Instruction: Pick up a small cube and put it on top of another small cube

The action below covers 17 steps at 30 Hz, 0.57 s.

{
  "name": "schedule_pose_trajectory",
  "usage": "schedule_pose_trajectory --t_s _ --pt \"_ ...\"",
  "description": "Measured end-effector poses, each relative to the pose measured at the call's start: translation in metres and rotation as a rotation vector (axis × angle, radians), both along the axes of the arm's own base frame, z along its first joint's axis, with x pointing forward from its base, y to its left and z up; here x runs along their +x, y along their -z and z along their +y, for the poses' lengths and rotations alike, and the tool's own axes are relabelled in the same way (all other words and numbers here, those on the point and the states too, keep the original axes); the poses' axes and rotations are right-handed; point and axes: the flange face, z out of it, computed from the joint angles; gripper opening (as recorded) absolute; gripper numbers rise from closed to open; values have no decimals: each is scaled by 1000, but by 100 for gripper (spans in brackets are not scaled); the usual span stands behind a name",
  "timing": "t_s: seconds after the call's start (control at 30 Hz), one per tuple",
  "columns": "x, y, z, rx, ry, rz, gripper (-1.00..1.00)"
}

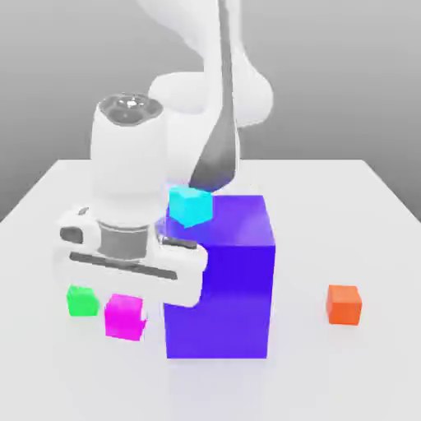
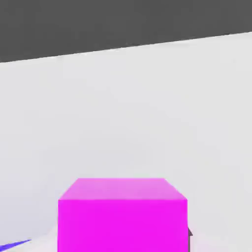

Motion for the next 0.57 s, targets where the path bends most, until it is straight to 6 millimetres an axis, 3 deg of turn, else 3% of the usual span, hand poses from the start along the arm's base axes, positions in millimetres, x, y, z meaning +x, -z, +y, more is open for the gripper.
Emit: schedule_pose_trajectory --t_s 0.2,0.27,0.5,0.53,0.57 --pt "-101 4 -52 73 517 -45 -100" --pt "-110 14 -56 86 571 -52 -100" --pt "-114 62 -57 89 588 -53 -100" --pt "-114 68 -56 87 587 -52 100" --pt "-114 68 -56 87 587 -52 100"
